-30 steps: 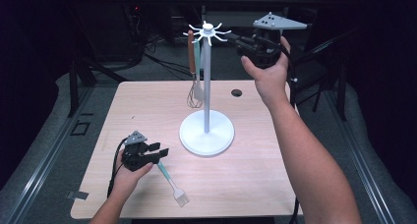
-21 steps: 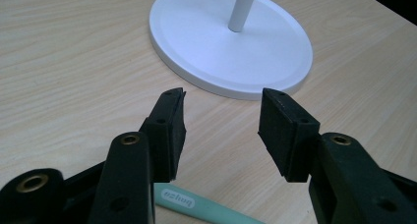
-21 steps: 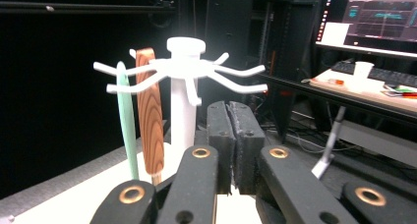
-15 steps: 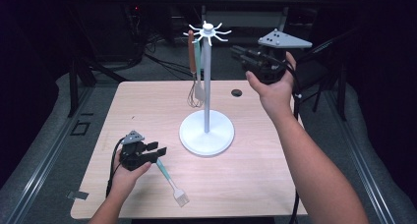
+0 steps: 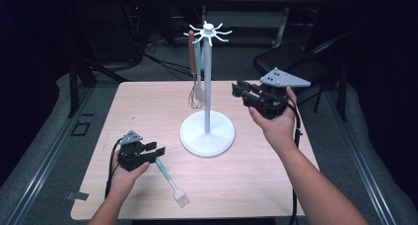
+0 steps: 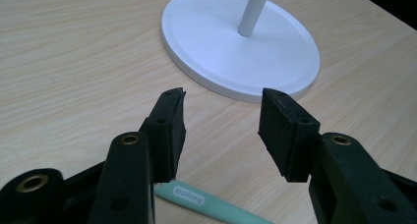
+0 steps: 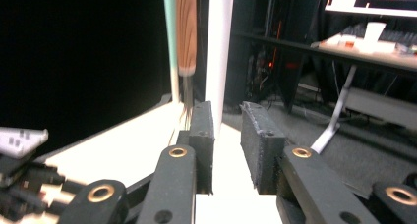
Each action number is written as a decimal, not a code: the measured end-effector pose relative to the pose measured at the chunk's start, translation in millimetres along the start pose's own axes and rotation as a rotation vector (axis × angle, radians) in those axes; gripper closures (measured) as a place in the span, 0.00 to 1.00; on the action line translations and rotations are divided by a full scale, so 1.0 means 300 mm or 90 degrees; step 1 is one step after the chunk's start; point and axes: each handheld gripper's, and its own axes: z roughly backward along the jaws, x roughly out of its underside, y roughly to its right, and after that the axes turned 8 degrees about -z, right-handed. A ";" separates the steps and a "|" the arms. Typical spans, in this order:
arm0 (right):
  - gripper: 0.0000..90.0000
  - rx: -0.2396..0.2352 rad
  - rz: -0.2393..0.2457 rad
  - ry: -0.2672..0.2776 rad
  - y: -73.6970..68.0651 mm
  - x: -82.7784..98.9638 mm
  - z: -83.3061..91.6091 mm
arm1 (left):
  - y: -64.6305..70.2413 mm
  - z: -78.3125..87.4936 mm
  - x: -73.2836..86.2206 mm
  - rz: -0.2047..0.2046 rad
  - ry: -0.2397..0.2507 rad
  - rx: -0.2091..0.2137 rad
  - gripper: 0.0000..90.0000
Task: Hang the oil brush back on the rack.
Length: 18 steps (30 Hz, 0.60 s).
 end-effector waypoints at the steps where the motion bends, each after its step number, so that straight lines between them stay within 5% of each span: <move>1: 0.81 0.001 -0.003 -0.007 0.000 0.025 0.004 | -0.001 0.000 0.000 0.001 0.001 -0.001 0.58; 18: 0.74 -0.013 -0.049 -0.032 -0.030 0.228 0.027 | -0.013 0.008 0.005 0.010 0.006 -0.009 0.58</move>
